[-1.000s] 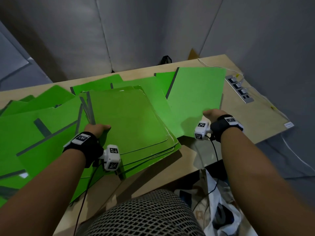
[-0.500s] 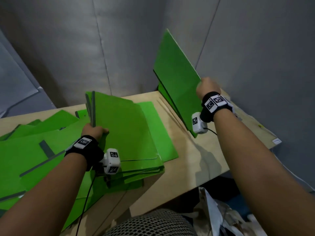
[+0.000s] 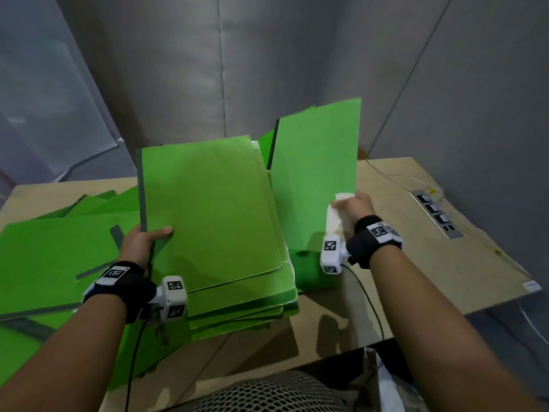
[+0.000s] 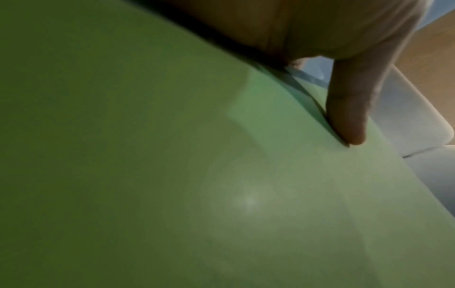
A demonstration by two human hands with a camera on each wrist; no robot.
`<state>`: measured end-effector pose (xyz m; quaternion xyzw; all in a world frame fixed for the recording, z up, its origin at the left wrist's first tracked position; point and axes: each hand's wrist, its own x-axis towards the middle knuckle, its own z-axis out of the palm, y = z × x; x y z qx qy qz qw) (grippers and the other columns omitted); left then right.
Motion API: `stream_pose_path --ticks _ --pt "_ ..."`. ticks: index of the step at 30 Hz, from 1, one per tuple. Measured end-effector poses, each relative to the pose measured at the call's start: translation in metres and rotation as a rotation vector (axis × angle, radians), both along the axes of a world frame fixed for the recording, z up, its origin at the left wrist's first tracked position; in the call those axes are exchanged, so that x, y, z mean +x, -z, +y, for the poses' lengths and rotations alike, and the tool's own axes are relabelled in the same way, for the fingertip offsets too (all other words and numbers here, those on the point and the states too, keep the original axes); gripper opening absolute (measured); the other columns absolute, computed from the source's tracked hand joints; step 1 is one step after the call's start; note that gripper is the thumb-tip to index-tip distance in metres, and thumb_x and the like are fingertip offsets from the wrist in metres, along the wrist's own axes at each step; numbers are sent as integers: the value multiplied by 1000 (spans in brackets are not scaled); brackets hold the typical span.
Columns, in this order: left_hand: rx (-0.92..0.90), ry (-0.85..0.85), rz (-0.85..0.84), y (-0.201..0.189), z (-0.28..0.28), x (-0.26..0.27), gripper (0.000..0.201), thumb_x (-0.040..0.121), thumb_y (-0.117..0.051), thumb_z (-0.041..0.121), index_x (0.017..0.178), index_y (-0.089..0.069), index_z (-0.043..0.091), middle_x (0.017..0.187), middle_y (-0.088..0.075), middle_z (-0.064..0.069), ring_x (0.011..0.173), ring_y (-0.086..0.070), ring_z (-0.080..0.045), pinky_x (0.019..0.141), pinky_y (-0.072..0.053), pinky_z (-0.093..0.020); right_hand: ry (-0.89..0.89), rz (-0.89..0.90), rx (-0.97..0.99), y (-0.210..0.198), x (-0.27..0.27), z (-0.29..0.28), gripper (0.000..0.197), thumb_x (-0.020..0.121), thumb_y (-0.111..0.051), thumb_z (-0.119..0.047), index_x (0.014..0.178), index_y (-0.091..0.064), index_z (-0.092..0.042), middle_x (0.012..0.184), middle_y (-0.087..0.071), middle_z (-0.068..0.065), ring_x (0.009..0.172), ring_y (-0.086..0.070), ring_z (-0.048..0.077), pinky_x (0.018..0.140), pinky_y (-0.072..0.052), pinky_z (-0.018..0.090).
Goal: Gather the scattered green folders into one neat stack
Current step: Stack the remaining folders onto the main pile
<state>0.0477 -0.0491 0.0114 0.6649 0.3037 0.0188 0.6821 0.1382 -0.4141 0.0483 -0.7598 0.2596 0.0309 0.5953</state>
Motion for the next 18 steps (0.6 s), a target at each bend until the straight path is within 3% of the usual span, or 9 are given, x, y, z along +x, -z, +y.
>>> stream_pose_path --ticks 2,4,8,10,12,14,15,18 --pt "-11 -8 15 5 2 -3 52 85 -64 8 134 -48 1 129 -56 -12 125 -49 -28 114 -27 -48 -59 99 13 23 -4 16 58 84 -64 4 137 -40 2 125 -55 10 120 -53 35 97 -44 36" --pt "-7 -18 40 8 2 -4 54 86 -62 10 137 -45 1 138 -51 -16 132 -43 -31 112 -24 -45 -136 217 -29 50 -9 29 61 87 -64 -1 141 -36 3 133 -52 13 124 -51 35 95 -44 35" --pt "18 -5 73 8 0 5 56 88 -63 10 138 -42 -2 139 -49 -16 130 -44 -32 102 -29 -37 -277 397 -80 88 -20 47 67 89 -64 -2 146 -29 4 144 -46 17 129 -48 35 100 -42 35" --pt "61 9 102 13 1 15 58 85 -66 11 137 -43 -3 135 -52 -17 120 -48 -32 97 -32 -37 -340 500 -126 94 -22 53 73 90 -64 -6 148 -22 4 152 -35 17 135 -42 34 103 -42 33" --pt "93 19 147 19 -1 22 60 81 -70 12 135 -46 -2 127 -57 -19 106 -50 -29 91 -36 -36 -269 525 -140 100 -21 54 54 90 -63 -8 137 -43 8 153 -30 18 136 -40 34 97 -43 31" --pt "98 26 186 32 -9 25 58 81 -70 11 133 -48 -2 115 -60 -16 99 -52 -27 87 -39 -37 -324 564 -210 109 -17 52 24 90 -61 -8 107 -64 9 150 -35 20 134 -42 34 103 -43 34" --pt "91 29 218 38 -15 26 56 82 -69 9 133 -48 -2 111 -60 -15 98 -53 -27 87 -41 -37 -313 533 -200 110 -20 51 25 91 -57 -6 111 -64 7 148 -39 21 133 -43 34 105 -43 35" --pt "44 26 287 49 -34 27 59 84 -68 7 136 -43 -3 116 -61 -19 98 -56 -26 91 -46 -37 -163 498 158 113 -32 55 43 96 -44 -7 138 -43 3 146 -43 18 133 -45 30 109 -35 36"
